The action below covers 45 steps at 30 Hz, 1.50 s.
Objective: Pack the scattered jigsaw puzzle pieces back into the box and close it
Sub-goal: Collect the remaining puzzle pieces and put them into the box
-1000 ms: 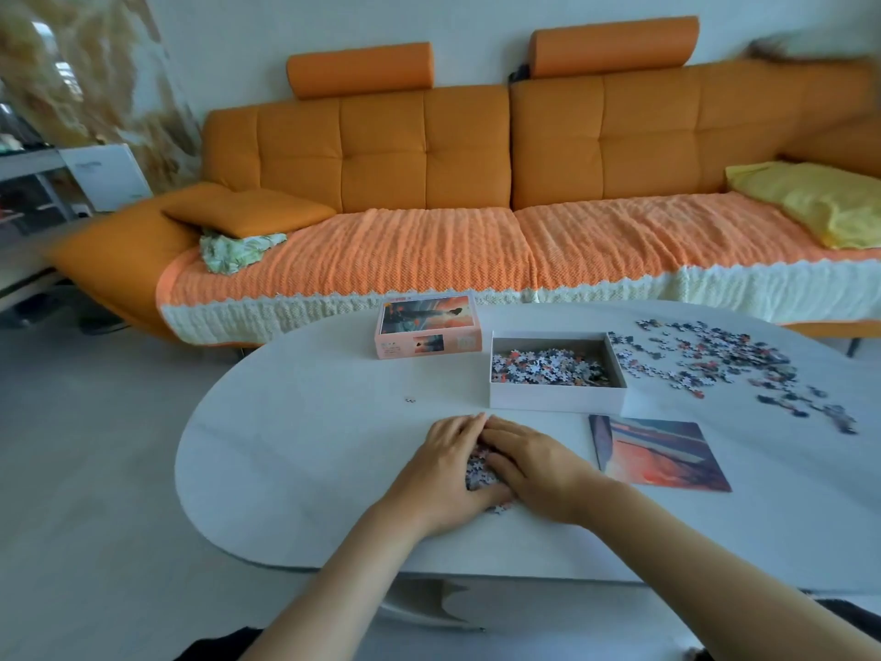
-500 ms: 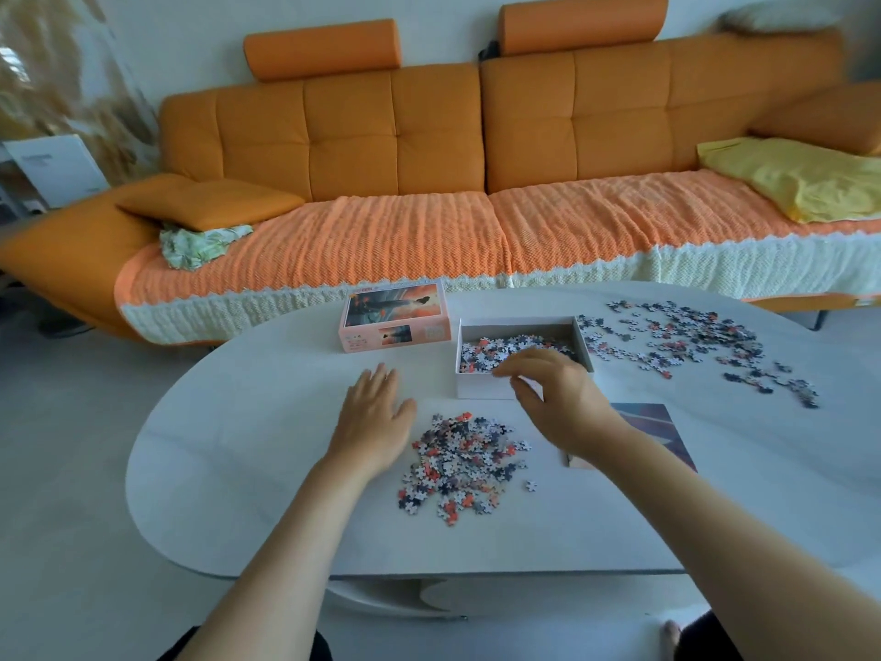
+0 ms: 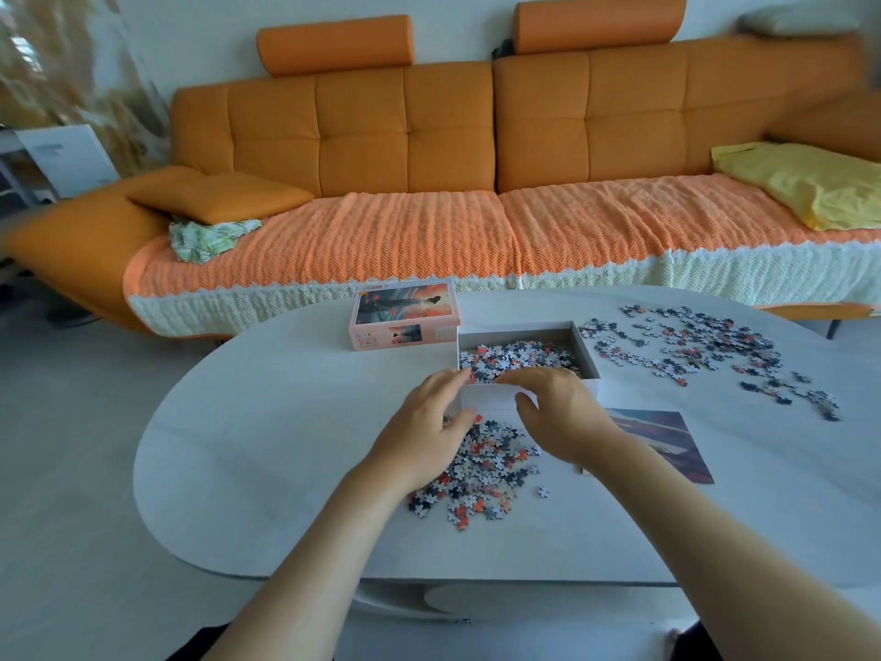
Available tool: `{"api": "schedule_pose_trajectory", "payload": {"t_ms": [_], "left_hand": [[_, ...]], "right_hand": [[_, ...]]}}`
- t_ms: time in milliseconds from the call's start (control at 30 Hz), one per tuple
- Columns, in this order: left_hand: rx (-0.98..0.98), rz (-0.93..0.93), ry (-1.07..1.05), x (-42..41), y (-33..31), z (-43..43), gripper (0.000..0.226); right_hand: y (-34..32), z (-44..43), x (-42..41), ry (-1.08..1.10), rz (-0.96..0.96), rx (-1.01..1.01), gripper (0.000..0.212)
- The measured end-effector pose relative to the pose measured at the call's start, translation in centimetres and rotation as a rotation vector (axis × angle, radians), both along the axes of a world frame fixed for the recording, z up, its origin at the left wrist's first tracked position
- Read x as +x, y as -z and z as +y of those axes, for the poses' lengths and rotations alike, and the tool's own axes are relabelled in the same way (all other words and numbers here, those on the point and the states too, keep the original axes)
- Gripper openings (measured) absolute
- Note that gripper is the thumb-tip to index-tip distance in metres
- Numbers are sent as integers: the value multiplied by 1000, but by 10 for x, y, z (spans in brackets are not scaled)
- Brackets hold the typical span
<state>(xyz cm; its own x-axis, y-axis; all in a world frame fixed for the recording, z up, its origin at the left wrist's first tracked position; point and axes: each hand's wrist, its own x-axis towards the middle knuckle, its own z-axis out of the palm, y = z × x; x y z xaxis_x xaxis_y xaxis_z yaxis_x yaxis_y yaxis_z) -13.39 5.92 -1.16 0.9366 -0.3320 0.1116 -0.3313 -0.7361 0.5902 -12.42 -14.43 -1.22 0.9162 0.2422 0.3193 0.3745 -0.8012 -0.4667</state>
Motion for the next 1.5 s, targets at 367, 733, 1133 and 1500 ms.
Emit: {"api": "schedule_pose_trajectory", "payload": {"t_ms": [367,733,1133,1500], "left_hand": [[106,11,-71,19,-1,16,58],[190,-159,92,2,-4,21,36],[113,-95,91,7,10,3,30],[-91,-14,39,24,-7,2,13]], "right_hand": [[-1,12,24,-175,103,-32,50],[-21,15,-9,-203,59,-194,35],[-11,20,-10,-104,289,-257,42],[-22,17,3,-45,296,-95,25]]}}
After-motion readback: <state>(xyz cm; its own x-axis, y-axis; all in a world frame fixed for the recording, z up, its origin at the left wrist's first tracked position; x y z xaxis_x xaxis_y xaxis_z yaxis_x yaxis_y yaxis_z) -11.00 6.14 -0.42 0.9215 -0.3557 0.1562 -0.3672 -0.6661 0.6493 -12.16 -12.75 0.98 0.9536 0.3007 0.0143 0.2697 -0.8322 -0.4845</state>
